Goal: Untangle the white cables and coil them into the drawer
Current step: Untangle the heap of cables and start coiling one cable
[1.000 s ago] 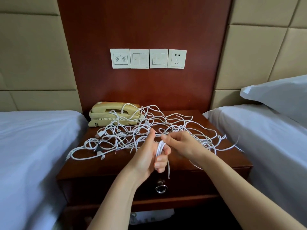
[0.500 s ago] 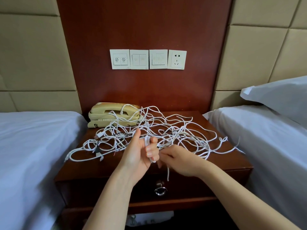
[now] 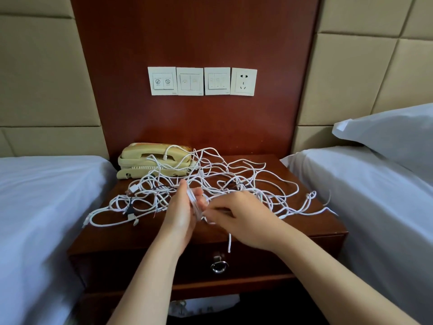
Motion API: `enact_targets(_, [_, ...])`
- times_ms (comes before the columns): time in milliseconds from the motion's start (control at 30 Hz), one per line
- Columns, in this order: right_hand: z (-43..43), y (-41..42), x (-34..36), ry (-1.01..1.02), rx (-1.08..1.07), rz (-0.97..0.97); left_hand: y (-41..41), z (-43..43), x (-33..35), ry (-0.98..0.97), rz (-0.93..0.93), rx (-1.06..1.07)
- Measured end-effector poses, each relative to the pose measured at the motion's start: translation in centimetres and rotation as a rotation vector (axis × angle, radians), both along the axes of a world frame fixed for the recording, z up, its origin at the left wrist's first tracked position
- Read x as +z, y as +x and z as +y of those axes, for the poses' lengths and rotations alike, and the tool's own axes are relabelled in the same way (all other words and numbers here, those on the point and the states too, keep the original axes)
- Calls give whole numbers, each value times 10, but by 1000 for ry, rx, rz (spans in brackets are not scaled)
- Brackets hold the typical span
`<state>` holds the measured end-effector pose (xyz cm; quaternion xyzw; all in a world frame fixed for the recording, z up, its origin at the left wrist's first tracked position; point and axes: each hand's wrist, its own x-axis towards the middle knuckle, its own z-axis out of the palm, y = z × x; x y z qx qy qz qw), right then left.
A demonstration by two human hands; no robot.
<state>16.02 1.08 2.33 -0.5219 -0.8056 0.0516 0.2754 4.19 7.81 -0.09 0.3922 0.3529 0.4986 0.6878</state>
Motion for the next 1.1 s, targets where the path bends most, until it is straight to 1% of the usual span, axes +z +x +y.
enact_targets(33, [1, 1, 1, 46, -27, 34, 2, 0, -1, 31, 44, -23])
enact_targets(100, [4, 3, 3, 129, -82, 95, 5, -4, -2, 85, 72, -102])
enact_targets(200, [10, 6, 0, 196, -154, 157, 10, -13, -2, 167, 145, -206])
enact_targets(267, [13, 7, -2, 196, -207, 187, 12, -17, -3, 217, 211, -275])
enact_targets(367, [19, 11, -6, 164, -255, 252, 10, -20, -4, 235, 261, -356])
enact_targets(500, [24, 18, -11, 104, -219, 362, 7, -26, 2, 220, 211, -415])
enact_targets(600, [27, 20, -14, 84, -173, 389, 4, -27, 4, 214, 184, -428])
enact_targets(733, [32, 26, -18, 111, -173, 387, 2, -27, 3, 249, 209, -413])
enact_targets(833, [35, 30, -21, 73, -154, 381, 1, -27, 2, 282, 228, -378])
enact_targets(933, [35, 41, -24, 55, -164, 262, -1, -25, 2, 276, 229, -324])
enact_targets(1100, [32, 65, -29, 105, -204, 97, -6, -21, 3, 257, 198, -232])
